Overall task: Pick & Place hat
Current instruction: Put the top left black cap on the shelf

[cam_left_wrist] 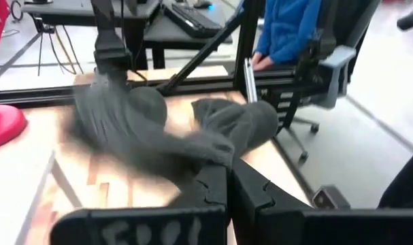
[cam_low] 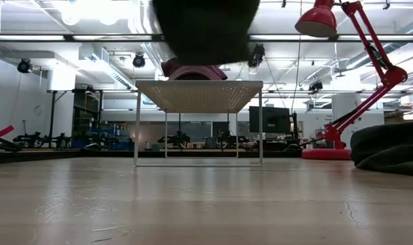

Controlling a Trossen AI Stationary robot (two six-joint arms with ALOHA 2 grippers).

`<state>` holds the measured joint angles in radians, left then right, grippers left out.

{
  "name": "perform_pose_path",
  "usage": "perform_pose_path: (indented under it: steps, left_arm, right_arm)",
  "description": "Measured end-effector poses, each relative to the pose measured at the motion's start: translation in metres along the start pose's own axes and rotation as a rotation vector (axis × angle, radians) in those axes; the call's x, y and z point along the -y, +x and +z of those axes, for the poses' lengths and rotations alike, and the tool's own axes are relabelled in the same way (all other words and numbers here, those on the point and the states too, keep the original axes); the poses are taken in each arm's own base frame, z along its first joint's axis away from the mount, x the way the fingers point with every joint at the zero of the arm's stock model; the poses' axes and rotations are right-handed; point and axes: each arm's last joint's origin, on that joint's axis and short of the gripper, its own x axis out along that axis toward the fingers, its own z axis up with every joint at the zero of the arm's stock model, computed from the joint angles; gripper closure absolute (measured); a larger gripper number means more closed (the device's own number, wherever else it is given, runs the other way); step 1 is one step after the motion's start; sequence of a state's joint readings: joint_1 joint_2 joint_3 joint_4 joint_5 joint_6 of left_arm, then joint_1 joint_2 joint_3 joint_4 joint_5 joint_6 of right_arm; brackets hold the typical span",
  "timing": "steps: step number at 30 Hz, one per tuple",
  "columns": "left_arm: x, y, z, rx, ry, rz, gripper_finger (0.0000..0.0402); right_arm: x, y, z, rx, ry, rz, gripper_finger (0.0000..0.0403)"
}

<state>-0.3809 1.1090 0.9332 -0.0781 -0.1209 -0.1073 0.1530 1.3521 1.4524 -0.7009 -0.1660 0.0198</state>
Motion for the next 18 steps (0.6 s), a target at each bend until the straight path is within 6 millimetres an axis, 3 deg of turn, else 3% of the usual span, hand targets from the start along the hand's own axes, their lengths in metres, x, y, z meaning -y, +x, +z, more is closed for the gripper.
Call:
perform_pose_path:
  steps: [6,14,18]
  left_arm:
    - [0.002,-0.01,0.015,-0.075,0.04,-0.038,0.0401]
    - [0.008,-0.018,0.032,-0.07,0.018,-0.225,0.0401]
    - [0.011,-0.021,0.038,-0.068,-0.021,-0.332,0.0401]
  right_arm:
    - [-0.004,0.02,-0.007,-0.019,0.0,0.021,0.0286]
    - [-0.002,0.059,0.001,0.011,-0.02,0.029,0.0262]
    - [0.0,0.069,0.011,0.033,-0.048,0.084,0.0257]
